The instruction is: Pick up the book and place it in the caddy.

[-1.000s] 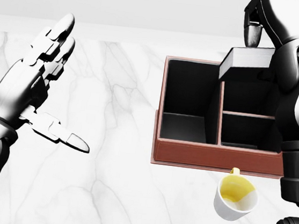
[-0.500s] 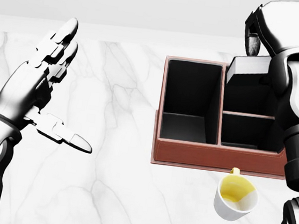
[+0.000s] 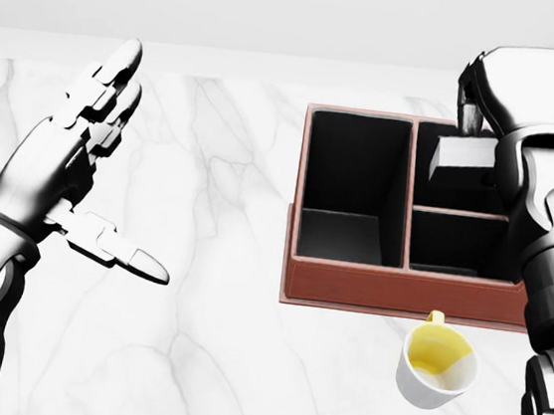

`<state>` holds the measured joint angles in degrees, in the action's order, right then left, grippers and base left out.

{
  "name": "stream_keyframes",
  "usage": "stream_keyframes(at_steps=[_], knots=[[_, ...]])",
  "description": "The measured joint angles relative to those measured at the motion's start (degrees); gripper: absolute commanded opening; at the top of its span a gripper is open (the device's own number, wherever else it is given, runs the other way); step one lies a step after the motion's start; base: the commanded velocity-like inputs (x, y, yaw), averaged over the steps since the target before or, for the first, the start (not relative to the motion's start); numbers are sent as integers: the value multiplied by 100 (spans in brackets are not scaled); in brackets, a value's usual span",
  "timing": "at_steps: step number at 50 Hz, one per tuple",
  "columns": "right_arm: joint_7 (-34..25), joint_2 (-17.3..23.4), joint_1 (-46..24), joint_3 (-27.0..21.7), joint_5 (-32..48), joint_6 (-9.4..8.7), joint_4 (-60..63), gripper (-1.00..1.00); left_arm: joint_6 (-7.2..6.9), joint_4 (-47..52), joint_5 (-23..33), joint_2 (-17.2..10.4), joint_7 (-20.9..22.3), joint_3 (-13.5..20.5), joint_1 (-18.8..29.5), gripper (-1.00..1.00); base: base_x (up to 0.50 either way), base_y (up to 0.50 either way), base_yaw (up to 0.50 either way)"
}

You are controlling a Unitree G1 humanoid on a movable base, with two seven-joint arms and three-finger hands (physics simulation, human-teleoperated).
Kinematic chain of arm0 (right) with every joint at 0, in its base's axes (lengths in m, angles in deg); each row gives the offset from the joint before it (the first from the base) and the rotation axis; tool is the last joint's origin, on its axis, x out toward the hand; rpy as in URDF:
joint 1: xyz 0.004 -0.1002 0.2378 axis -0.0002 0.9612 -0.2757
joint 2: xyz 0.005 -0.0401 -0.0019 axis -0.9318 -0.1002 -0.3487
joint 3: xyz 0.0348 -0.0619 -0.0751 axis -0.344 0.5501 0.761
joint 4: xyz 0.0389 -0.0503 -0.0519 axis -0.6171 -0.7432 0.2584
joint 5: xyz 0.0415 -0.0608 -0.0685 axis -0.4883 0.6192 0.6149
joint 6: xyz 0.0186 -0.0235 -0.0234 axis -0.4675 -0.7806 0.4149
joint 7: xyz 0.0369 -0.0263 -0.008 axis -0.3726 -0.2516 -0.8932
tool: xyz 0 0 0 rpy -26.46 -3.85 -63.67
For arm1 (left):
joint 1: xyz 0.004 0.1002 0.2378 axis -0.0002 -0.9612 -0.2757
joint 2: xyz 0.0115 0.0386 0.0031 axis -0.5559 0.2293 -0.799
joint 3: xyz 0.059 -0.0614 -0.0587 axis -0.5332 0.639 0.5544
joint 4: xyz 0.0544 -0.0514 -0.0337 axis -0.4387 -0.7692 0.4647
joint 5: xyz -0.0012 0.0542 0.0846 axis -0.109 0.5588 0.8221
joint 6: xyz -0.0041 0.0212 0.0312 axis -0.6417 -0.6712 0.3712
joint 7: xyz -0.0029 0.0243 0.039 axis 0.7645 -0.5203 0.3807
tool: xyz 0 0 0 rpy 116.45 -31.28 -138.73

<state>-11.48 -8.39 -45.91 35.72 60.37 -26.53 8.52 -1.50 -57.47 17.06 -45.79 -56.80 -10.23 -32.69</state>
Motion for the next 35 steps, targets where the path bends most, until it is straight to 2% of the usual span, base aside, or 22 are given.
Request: stream_keyframes(at_steps=[19,35], knots=[[309,-56,36,71,-32,0,-450,-100,0,-99,17,-3,-21,-10,27,100,0,0,0],[185,-106,170,99,-42,0,-572,-100,0,-182,39,-1,-26,-23,67,100,0,0,0]])
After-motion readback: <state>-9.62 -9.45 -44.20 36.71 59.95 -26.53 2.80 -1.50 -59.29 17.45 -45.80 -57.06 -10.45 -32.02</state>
